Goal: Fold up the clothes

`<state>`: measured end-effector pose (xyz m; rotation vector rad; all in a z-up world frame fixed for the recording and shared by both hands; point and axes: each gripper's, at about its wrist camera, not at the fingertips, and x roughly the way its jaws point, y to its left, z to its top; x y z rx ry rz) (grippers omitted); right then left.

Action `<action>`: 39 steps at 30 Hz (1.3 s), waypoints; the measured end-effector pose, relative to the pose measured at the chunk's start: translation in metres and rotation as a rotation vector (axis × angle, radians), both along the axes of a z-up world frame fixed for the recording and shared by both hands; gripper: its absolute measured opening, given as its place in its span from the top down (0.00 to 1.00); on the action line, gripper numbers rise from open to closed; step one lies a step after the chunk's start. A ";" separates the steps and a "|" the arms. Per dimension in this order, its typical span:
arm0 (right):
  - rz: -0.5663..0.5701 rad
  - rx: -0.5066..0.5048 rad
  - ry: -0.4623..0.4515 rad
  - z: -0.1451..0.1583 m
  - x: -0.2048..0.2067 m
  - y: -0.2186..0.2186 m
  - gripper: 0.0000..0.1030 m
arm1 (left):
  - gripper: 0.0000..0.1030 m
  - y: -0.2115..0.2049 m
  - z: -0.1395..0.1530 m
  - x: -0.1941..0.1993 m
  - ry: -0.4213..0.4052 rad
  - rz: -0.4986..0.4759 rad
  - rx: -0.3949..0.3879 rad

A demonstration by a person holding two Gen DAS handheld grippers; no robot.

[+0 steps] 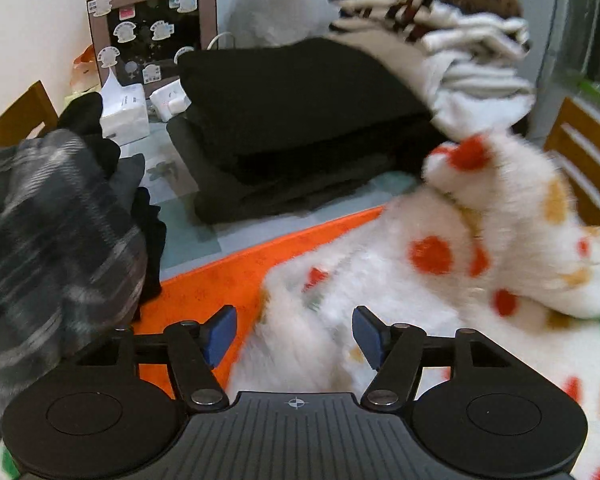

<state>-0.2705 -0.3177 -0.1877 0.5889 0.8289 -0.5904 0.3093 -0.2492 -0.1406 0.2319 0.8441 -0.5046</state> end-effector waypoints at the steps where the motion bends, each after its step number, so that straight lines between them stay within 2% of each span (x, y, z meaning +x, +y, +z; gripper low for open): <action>1: -0.011 -0.003 -0.006 0.001 0.000 0.001 0.90 | 0.40 -0.001 -0.004 0.005 0.016 0.010 0.004; 3: -0.025 -0.009 -0.015 0.003 0.000 0.001 0.90 | 0.86 0.005 -0.004 0.009 0.033 0.036 -0.022; 4: -0.031 -0.012 -0.020 0.005 0.000 0.002 0.90 | 0.88 0.008 -0.004 0.011 0.041 0.050 -0.036; 7: -0.038 -0.020 -0.030 0.007 -0.001 0.003 0.90 | 0.90 0.027 0.018 0.004 -0.031 0.105 -0.156; 9: -0.043 -0.022 -0.037 0.009 -0.002 0.003 0.90 | 0.91 0.038 0.036 -0.002 -0.086 0.097 -0.228; 12: -0.039 -0.019 -0.049 0.013 -0.003 0.004 0.90 | 0.92 0.044 0.063 -0.007 -0.151 0.072 -0.294; 16: -0.025 -0.019 -0.074 0.024 -0.005 0.007 0.90 | 0.92 0.036 0.095 -0.002 -0.185 0.064 -0.393; 20: -0.019 -0.031 -0.075 0.035 -0.004 0.009 0.91 | 0.92 0.003 0.113 0.005 -0.206 0.040 -0.436; 26: -0.059 -0.013 -0.047 0.025 -0.003 0.002 0.91 | 0.92 -0.072 0.095 0.002 -0.266 -0.060 -0.348; 31: -0.081 0.012 -0.010 0.003 0.004 -0.002 0.91 | 0.92 -0.110 0.063 0.003 -0.283 -0.097 -0.271; 36: -0.072 0.038 0.012 -0.014 0.013 -0.009 0.91 | 0.91 -0.122 0.033 0.006 -0.282 -0.088 -0.233; 39: -0.067 0.057 0.019 -0.022 0.018 -0.012 0.90 | 0.88 -0.125 0.015 0.011 -0.256 -0.106 -0.243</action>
